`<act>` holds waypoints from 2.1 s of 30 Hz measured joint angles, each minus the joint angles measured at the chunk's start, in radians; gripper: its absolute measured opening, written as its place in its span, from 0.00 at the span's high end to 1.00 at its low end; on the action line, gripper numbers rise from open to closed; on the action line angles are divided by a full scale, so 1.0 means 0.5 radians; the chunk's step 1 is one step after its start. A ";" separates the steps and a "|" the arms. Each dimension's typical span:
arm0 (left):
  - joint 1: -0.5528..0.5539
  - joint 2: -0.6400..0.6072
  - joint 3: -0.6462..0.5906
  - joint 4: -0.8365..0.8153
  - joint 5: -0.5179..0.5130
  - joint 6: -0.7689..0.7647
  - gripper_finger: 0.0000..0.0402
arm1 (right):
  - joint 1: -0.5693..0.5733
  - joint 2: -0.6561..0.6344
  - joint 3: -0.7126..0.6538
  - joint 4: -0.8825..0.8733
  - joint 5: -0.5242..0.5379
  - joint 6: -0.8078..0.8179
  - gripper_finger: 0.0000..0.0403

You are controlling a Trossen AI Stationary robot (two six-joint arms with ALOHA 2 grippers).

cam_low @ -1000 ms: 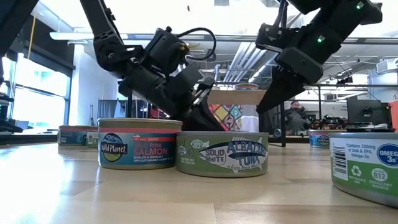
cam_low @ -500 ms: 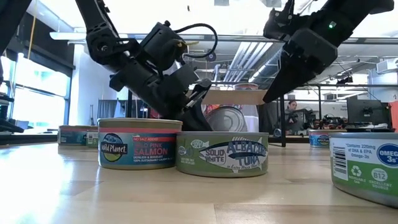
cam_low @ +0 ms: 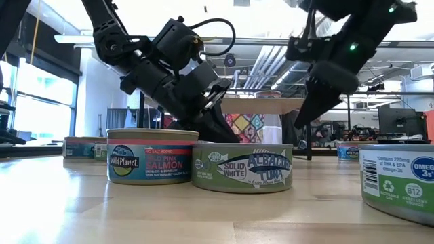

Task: Stack canned seafood by type on shelf
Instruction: Put the top right light green tuna can on the shelf aligned with the other light green can

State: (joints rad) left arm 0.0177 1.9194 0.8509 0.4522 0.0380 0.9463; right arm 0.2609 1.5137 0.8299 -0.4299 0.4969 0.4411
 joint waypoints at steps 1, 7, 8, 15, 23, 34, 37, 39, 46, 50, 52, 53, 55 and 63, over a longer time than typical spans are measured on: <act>0.000 0.000 0.000 0.000 0.001 0.000 1.00 | -0.017 0.010 0.000 0.015 -0.001 -0.033 0.54; -0.012 -0.022 0.000 -0.016 0.002 -0.007 1.00 | -0.117 0.136 0.000 0.189 -0.065 -0.335 0.25; -0.017 -0.033 0.000 -0.029 0.002 -0.007 1.00 | -0.139 0.165 0.000 0.222 -0.086 -0.383 0.21; -0.031 -0.055 0.001 -0.028 0.002 -0.040 1.00 | -0.321 0.378 -0.018 0.558 -0.272 -0.593 0.03; -0.030 -0.055 0.001 -0.057 0.002 -0.060 1.00 | -0.514 0.396 -0.408 1.552 -0.615 -0.727 0.01; -0.051 -0.131 0.002 -0.090 -0.258 -0.252 1.00 | -0.582 0.425 -0.533 2.074 -0.713 -0.878 0.01; -0.032 -0.236 0.005 -0.283 -0.356 -0.438 1.00 | -0.609 0.487 -0.504 2.077 -0.743 -0.888 0.01; 0.019 -0.280 0.005 -0.432 -0.334 -0.564 1.00 | -0.631 0.538 -0.477 2.099 -0.790 -0.893 0.01; 0.194 -0.197 0.007 -0.521 -0.034 -0.794 1.00 | -0.640 0.650 -0.397 2.123 -0.809 -0.936 0.01; 0.201 -0.136 0.008 -0.423 -0.018 -0.792 1.00 | -0.641 0.657 -0.388 2.113 -0.820 -0.947 0.01; 0.196 -0.127 0.008 -0.387 -0.019 -0.792 1.00 | -0.641 0.657 -0.388 2.111 -0.823 -0.939 0.01; 0.194 -0.127 0.008 -0.381 -0.021 -0.792 1.00 | -0.641 0.654 -0.388 2.110 -0.825 -0.931 0.01; 0.194 -0.130 0.008 -0.374 -0.018 -0.795 1.00 | -0.640 0.630 -0.388 2.095 -0.833 -0.905 0.01; 0.153 -0.182 0.001 -0.394 -0.056 -0.830 1.00 | -0.637 0.324 -0.397 1.915 -0.888 -0.841 0.01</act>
State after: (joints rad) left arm 0.0940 1.8286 0.8515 0.2554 0.0099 0.5314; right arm -0.0574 1.6758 0.6314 0.5275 0.0527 0.0208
